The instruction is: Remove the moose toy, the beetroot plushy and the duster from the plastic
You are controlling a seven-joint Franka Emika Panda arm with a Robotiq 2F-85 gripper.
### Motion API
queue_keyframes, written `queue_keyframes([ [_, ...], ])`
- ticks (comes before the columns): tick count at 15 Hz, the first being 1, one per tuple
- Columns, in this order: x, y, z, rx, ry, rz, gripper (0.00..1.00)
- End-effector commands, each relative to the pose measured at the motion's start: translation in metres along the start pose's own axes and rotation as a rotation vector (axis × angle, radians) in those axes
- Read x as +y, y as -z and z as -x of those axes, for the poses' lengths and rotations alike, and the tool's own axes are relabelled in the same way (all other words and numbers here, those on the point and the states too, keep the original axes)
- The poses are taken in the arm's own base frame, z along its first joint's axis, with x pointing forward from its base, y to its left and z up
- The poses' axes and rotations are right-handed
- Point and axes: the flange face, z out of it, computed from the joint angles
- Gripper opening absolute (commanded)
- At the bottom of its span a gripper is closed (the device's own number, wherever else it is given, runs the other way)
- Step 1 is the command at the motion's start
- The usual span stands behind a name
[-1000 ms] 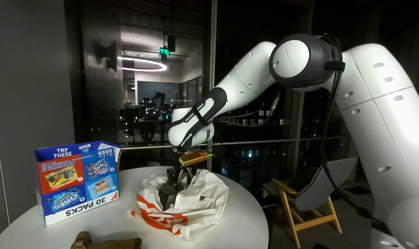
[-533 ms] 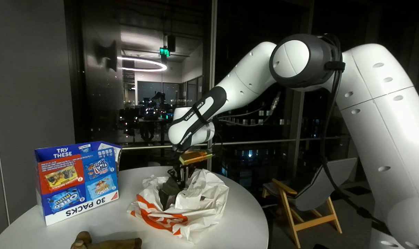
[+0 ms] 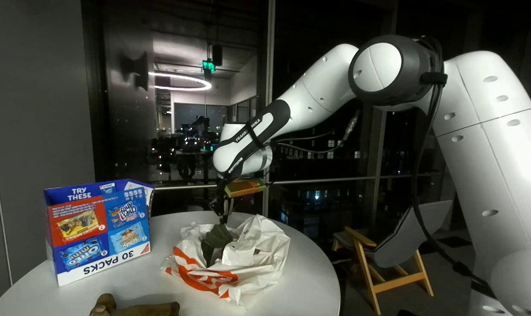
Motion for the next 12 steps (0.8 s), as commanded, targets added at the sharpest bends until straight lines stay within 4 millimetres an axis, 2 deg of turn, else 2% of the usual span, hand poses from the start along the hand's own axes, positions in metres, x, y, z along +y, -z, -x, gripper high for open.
queue_keyframes([
  [1,-0.008,0.01,-0.004,0.018,0.054,-0.049,0.41],
  [5,-0.035,-0.01,0.002,-0.014,0.163,-0.08,0.73],
  [8,-0.043,-0.025,0.005,-0.038,0.222,-0.036,0.94],
  [9,-0.044,-0.029,0.006,-0.045,0.236,-0.029,0.99],
  [12,-0.039,-0.038,0.006,-0.053,0.284,0.033,1.0],
])
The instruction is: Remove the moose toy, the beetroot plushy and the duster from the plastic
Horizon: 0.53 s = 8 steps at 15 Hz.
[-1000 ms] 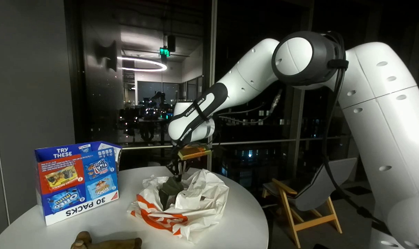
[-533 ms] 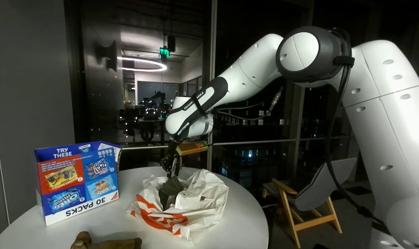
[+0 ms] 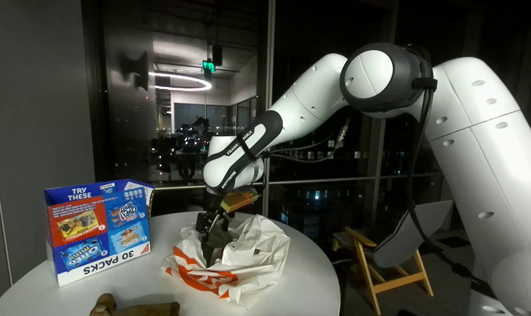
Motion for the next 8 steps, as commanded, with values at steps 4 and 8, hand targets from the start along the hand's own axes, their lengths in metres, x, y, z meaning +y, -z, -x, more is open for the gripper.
queue_keyframes([
  [4,0.0088,-0.0057,-0.0073,-0.009,0.076,0.056,1.0],
  [8,0.0107,-0.0043,-0.007,-0.001,0.086,0.044,0.58],
])
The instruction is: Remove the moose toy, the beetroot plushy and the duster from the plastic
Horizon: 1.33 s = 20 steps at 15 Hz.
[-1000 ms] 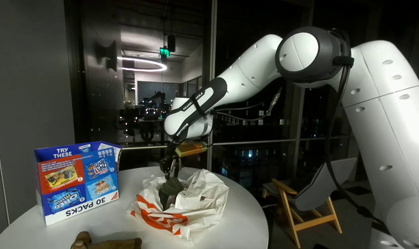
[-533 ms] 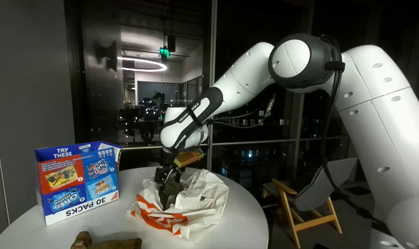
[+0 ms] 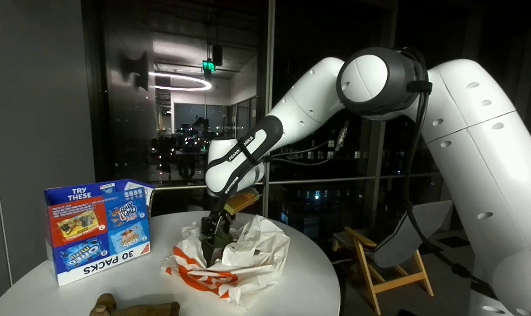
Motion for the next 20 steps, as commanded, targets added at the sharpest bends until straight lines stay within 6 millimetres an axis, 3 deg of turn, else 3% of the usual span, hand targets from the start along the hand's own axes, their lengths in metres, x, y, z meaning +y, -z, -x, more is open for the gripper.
queue_keyframes([
  [1,0.006,0.006,-0.007,0.018,0.028,0.0,0.51],
  [7,0.013,0.01,-0.005,0.035,0.028,0.005,0.08],
  [10,0.014,0.016,-0.005,0.046,0.022,0.0,0.01],
  [11,0.014,0.022,-0.005,0.057,0.019,-0.009,0.06],
  [16,0.024,0.087,-0.012,0.198,-0.033,-0.053,0.07],
  [20,0.027,0.153,-0.012,0.335,-0.026,-0.073,0.07],
])
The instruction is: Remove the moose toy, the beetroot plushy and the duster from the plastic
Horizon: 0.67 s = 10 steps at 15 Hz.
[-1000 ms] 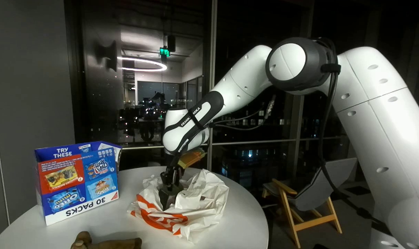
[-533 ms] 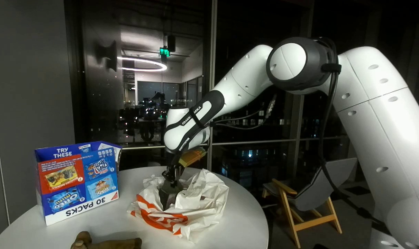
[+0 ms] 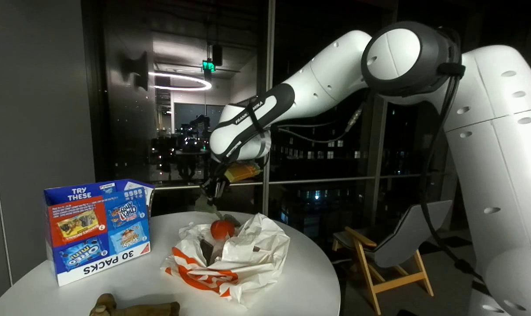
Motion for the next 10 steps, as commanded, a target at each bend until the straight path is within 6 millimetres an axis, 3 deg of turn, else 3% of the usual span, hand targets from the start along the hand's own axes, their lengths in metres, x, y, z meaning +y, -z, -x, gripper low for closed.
queue_keyframes([
  [1,-0.009,0.064,-0.008,0.136,0.05,-0.035,0.07],
  [4,-0.036,0.113,-0.018,0.243,0.136,-0.057,0.07],
  [6,-0.068,0.141,-0.019,0.28,0.219,-0.134,0.07],
  [10,-0.138,0.163,-0.008,0.295,0.367,-0.336,0.07],
])
